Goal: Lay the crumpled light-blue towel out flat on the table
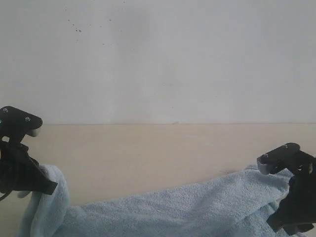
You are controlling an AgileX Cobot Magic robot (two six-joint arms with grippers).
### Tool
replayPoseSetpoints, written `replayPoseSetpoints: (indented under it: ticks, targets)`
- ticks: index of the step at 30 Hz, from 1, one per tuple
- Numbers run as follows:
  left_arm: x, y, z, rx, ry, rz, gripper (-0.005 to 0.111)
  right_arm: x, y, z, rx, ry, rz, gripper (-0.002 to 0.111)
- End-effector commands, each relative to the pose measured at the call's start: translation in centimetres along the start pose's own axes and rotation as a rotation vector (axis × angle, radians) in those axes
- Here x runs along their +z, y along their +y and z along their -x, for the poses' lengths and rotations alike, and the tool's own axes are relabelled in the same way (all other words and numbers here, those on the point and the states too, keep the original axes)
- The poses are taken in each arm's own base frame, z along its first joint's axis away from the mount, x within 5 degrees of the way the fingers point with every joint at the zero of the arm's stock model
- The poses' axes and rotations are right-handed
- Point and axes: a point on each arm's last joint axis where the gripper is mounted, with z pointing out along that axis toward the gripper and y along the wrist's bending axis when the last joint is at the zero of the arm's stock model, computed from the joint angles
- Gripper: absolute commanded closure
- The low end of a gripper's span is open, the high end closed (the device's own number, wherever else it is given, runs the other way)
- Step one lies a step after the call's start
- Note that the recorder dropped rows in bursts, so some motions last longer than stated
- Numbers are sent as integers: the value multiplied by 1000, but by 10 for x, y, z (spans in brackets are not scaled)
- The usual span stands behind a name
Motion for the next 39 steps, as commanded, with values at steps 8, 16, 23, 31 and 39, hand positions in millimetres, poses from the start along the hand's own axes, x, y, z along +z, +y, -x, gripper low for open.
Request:
replayPoseSetpoints:
  ticks: [8, 16, 23, 31, 39]
  targets:
    - [0, 0, -2, 36, 38, -1, 103, 30, -15, -9, 294, 91, -9, 72]
    - [-1, 0, -4, 52, 57, -2, 103, 30, -25, -13, 369, 95, -20, 72]
    - [-1, 0, -4, 57, 59, -2, 103, 30, -26, -11, 369, 77, -23, 72]
    - [-1, 0, -4, 57, 61, -2, 103, 31, -25, -11, 385, 72, -14, 72]
    - [-1, 0, -4, 57, 60, -2, 103, 31, -25, -9, 384, 57, -17, 72]
